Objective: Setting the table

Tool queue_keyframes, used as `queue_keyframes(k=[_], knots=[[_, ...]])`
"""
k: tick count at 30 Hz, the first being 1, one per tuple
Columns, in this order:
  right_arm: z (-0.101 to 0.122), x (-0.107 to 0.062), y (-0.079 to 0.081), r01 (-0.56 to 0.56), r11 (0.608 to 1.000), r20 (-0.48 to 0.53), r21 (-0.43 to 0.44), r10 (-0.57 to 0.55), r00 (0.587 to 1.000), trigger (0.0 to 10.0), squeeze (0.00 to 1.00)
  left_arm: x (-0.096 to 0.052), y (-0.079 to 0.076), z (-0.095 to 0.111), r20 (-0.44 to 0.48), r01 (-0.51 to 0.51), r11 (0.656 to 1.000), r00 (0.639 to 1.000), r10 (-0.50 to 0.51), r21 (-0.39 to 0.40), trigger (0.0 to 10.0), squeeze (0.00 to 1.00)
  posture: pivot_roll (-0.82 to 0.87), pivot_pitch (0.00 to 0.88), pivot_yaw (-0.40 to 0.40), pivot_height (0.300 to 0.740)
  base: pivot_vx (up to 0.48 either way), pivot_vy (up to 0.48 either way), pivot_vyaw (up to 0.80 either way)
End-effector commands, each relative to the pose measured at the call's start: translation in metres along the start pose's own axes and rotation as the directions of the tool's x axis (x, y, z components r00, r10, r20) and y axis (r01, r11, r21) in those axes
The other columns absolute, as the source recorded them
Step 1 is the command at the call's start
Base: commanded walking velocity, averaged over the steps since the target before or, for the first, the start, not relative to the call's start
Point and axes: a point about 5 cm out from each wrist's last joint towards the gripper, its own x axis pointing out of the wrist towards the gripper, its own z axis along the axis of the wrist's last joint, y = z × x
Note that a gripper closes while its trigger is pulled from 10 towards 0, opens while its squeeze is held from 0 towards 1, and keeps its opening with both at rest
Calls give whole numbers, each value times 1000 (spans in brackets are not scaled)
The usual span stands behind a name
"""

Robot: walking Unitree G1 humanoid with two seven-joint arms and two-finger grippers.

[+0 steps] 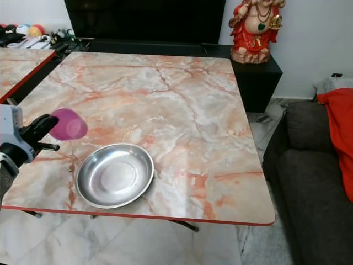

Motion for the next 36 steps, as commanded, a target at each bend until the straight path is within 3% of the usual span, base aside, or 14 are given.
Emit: queue_keyframes(k=[1, 12, 18, 24, 27, 30, 36], knots=[[-4, -1, 0, 0, 1000, -19, 9, 0, 1000, 10000, 0, 0, 8, 8, 33, -42, 999, 999, 42, 8, 10000, 0, 55, 134, -7, 740, 0, 0, 0], [-4, -1, 0, -5, 1000, -20, 6, 5, 1000, 10000, 0, 0, 10, 11, 48, -47, 999, 998, 46, 19, 10000, 0, 56, 137, -4, 740, 372, 0, 0], [-5, -1, 0, -5, 1000, -22, 3, 5, 1000, 10000, 0, 0, 7, 12, 53, -24, 999, 998, 23, 21, 10000, 0, 56, 137, -6, 740, 0, 0, 0], [-5, -1, 0, -7, 1000, -23, -3, 7, 1000, 10000, 0, -1, -5, 11, 24, 100, 994, 995, -101, 31, 10000, 0, 57, 136, -8, 740, 0, 0, 0], [-5, -1, 0, -8, 1000, -23, -5, 7, 1000, 10000, 0, -5, -15, 7, -25, 233, 972, 972, -232, 34, 10000, 0, 58, 137, -8, 740, 0, 0, 0], [-4, -1, 0, -9, 1000, -22, -7, 8, 1000, 10000, 0, -15, -24, -3, -147, 387, 920, 915, -375, 62, 10000, 0, 56, 137, -8, 740, 0, 0, 0], [-4, -1, 0, -13, 1000, -22, -17, 13, 1000, 10000, 0, -14, -31, -10, -261, 429, 900, 880, -397, 76, 10000, 0, 63, 137, -8, 740, 0, 0, 0]])
